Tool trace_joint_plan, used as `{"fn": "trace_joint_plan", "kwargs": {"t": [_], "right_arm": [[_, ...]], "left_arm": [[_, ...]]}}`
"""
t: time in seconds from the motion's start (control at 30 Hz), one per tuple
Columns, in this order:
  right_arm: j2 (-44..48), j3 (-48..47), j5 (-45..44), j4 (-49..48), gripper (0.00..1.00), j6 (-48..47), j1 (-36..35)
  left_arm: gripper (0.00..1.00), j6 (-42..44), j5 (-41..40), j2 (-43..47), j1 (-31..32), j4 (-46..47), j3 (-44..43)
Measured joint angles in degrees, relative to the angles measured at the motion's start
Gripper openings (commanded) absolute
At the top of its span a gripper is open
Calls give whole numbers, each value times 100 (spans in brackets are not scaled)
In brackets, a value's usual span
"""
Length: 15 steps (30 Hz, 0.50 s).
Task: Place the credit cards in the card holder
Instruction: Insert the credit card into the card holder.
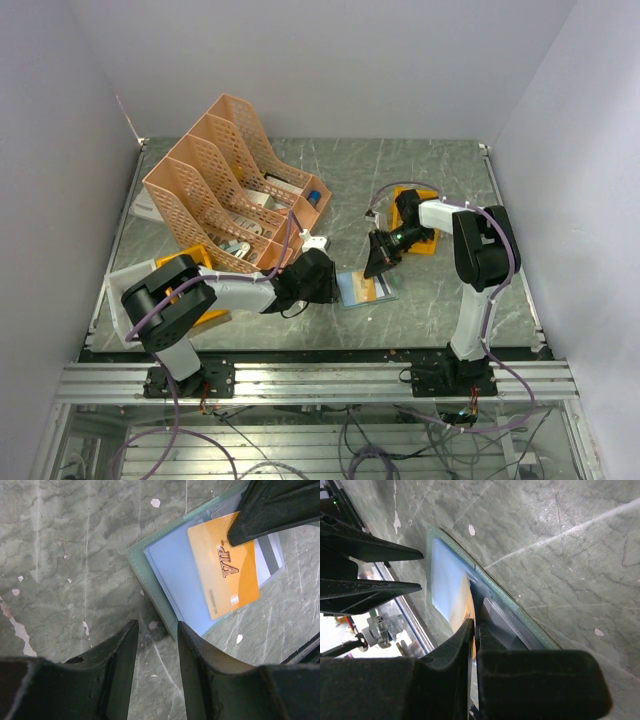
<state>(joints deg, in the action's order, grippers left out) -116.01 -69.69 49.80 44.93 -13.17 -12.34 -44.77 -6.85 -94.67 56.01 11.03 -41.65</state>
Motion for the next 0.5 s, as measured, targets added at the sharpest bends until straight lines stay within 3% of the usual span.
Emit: {"fn": "trace_joint_plan", "kwargs": {"t": [0.5], "right_arm": [[-94,-94,55,-44,6,59,-129]], "left_arm": [[48,-57,17,267,271,131,-131]]}}
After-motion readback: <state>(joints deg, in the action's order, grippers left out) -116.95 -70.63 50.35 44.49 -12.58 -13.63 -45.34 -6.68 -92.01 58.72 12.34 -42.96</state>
